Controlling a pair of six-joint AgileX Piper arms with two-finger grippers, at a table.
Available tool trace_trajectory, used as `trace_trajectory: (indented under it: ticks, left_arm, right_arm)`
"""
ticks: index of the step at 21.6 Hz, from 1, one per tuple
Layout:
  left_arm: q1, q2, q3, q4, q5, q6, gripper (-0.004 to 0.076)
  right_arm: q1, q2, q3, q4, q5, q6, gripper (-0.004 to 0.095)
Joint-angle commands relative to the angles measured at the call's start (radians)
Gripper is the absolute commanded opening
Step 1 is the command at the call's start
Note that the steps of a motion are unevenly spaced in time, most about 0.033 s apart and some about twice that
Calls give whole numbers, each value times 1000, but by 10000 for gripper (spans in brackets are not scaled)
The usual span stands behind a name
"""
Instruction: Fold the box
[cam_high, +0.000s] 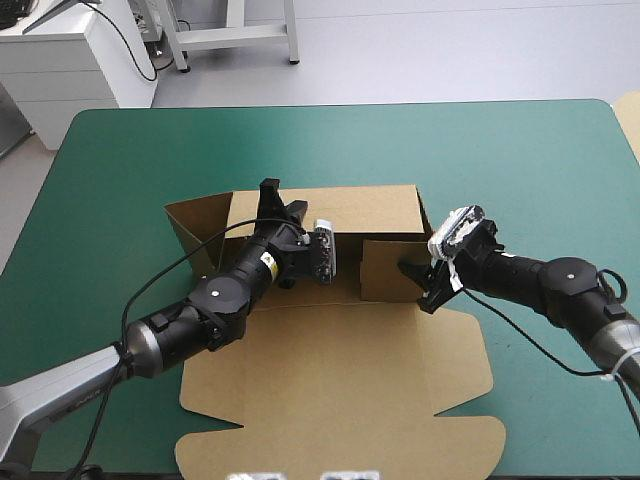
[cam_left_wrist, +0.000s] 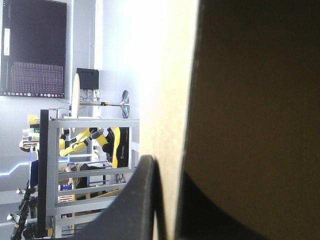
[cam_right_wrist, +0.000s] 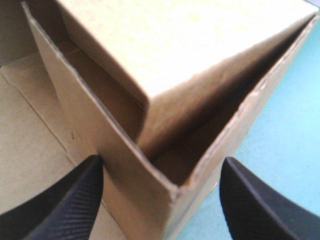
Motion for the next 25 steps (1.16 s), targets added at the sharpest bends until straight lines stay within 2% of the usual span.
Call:
trace_trajectory:
  ticks: [1, 4, 5, 6, 8, 9, 10, 11, 13, 15, 17, 18, 21, 25]
  left_arm:
    - [-6, -1, 13, -92, -80, -28, -8]
    - [-6, -1, 13, -92, -80, -28, -8]
    - [-6, -1, 13, -94, -80, -28, -8]
    - [-6, -1, 13, -96, -80, -30, -8]
    - [-6, -1, 13, -96, -78, -30, -8]
    - [-6, -1, 13, -96, -78, -30, -8]
    - [-6, -1, 13, -98, -75, -30, -8]
    - [-6, -1, 13, -98, -72, -30, -8]
    - [-6, -1, 13, -98, -77, -30, -6]
    - [-6, -1, 13, -98, -95, -32, 20]
    - [-6, -8, 13, -98, -128, -35, 111]
    - [-6, -15, 11, -98, -136, -36, 187]
    - [-6, -34, 10, -94, -139, -63, 325]
    - [-46, -97, 10, -126, -106, -73, 430]
  right_arm:
    - [24, -9, -62, 45, -4, -8, 611]
    - [108, 9, -86, 45, -88, -17, 599]
    - [154, 14, -88, 45, -178, -17, 567]
    - [174, 17, -88, 45, -207, -17, 531]
    - [206, 18, -88, 45, -273, -17, 352]
    - [208, 18, -88, 45, -276, -17, 180]
    - [208, 18, -88, 45, -261, -15, 60]
    - [208, 18, -88, 47, -246, -11, -19]
    - [208, 18, -88, 47, -215, 6, -19]
    - [208, 18, -88, 49, -245, 62, -19]
    - [208, 18, -88, 49, -294, 106, -19]
    - [208, 18, -88, 49, -303, 118, -19]
    - [208, 18, -88, 49, -308, 150, -19]
    - [208, 18, -88, 39, -325, 187, -19]
